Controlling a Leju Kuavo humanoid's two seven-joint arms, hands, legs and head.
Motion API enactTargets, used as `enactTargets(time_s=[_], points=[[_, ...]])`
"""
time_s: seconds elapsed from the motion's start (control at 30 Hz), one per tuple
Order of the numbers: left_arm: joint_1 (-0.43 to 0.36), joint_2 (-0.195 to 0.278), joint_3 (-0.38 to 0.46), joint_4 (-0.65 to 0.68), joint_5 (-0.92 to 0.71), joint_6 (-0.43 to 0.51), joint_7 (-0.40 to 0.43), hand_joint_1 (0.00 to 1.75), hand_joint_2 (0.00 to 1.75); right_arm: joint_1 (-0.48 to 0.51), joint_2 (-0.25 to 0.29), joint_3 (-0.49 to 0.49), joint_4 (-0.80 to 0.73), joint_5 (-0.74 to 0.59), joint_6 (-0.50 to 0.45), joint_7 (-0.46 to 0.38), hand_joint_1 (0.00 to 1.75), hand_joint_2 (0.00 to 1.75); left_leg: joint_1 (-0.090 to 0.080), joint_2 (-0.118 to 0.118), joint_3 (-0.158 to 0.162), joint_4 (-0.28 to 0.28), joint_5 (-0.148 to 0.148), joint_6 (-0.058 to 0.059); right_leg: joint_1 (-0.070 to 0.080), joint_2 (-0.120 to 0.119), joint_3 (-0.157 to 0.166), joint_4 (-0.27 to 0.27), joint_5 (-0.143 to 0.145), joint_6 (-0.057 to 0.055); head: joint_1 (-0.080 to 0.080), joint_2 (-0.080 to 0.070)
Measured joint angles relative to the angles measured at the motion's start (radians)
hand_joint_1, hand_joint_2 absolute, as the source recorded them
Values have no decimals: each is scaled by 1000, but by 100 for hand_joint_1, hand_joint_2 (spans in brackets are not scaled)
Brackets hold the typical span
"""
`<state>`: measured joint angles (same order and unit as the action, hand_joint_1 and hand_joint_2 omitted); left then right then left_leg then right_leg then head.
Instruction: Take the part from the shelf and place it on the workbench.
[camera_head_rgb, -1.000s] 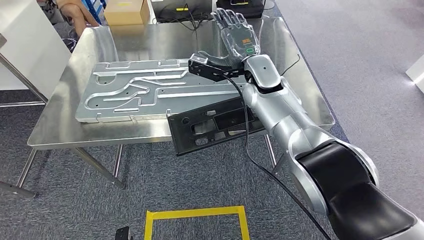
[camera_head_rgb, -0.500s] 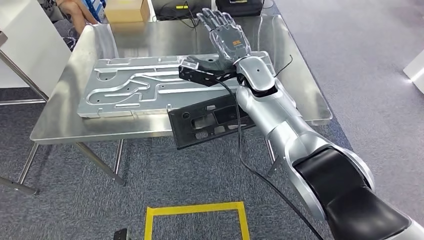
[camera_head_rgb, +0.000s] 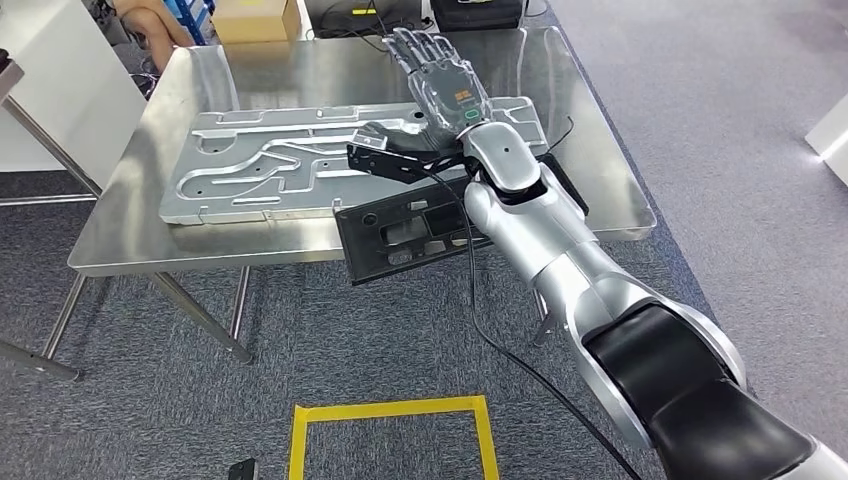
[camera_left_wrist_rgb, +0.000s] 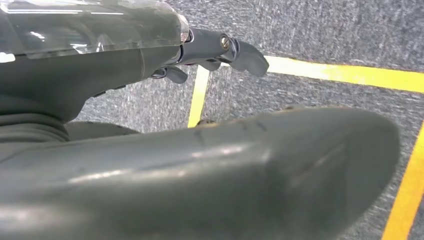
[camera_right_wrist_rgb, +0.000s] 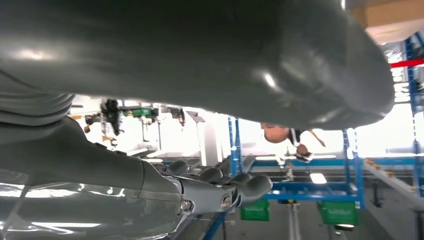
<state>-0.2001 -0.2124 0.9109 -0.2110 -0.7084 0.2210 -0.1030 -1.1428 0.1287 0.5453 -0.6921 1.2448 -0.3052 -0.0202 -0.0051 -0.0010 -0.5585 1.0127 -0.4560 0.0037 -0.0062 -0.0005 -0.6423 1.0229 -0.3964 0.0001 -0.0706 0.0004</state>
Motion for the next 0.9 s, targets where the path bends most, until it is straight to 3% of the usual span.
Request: enactTargets(time_s=[0.07,0.1,0.2,0.23,0.27,0.3,0.4,0.43,0.57,0.6,0.67,0.73,0.77,0.8,0.83,0.9], points=[[0,0,0,0,0,0,0,0,0,0,-2,3,-2,0,0,0,0,0,5,3,-3,-11,16,13,0,0,-6,7,-7,11,0,0],[0,0,0,0,0,0,0,0,0,0,-3,4,-3,0,0,0,0,0,7,5,-6,-17,24,19,0,1,-16,29,-28,16,0,0],[-1,-1,0,0,-1,-1,0,0,0,3,-10,8,-7,-4,1,1,0,0,9,8,-27,-20,43,28,-2,2,-90,214,-142,24,0,0],[-1,-1,0,0,-1,-2,0,0,0,6,-12,9,-7,-6,1,1,0,0,9,8,-35,-19,47,28,-4,1,-108,270,-166,27,0,0],[0,-1,0,0,-1,-3,0,0,0,9,-13,11,-8,-8,1,2,0,0,9,8,-42,-17,51,27,-6,1,-109,291,-170,29,0,0],[1,-1,0,0,-2,-4,0,0,0,11,-14,12,-9,-9,2,2,0,0,9,8,-49,-13,54,25,-8,1,-89,270,-157,31,0,0],[0,-2,0,0,-4,-5,0,0,0,11,-17,18,-23,-12,4,5,0,0,8,7,-66,4,57,16,-11,1,31,71,-90,26,0,0],[-1,-2,0,0,-4,-5,0,0,0,11,-18,21,-30,-14,7,6,0,0,7,7,-71,9,59,11,-10,2,53,28,-80,22,0,0],[0,-2,0,0,-6,-5,0,0,0,17,-23,29,-48,-22,20,13,0,0,7,7,-85,17,61,-13,-6,4,51,8,-63,-3,0,0],[0,-2,0,0,-8,-5,0,0,0,18,-23,31,-53,-23,20,14,0,0,9,7,-93,35,44,-19,-8,2,48,5,-58,-11,0,0],[0,-2,0,0,-10,-4,0,0,0,19,-23,36,-59,-24,20,16,0,0,13,6,-132,134,-25,-29,-9,0,38,3,-47,-21,0,0],[0,-2,0,0,-12,-4,0,0,0,25,-24,41,-62,-26,23,18,0,0,15,7,-178,268,-94,-35,-7,0,25,3,-38,-24,0,0],[0,-2,0,0,-12,-4,1,0,0,29,-25,43,-64,-26,24,18,0,0,15,7,-185,304,-107,-36,-6,0,19,4,-33,-24,0,0],[0,-2,0,0,-12,-4,1,0,0,32,-25,46,-65,-27,25,18,0,0,15,7,-173,300,-102,-35,-6,0,13,4,-28,-23,0,0],[0,-2,0,0,-12,-4,2,0,0,35,-26,48,-67,-27,26,18,0,0,15,7,-140,254,-80,-32,-6,1,9,5,-24,-21,0,0],[-2,-2,0,0,-12,-4,4,0,0,36,-27,50,-75,-31,27,20,0,0,13,6,-46,103,-32,-22,-5,2,4,5,-17,-16,0,0]])
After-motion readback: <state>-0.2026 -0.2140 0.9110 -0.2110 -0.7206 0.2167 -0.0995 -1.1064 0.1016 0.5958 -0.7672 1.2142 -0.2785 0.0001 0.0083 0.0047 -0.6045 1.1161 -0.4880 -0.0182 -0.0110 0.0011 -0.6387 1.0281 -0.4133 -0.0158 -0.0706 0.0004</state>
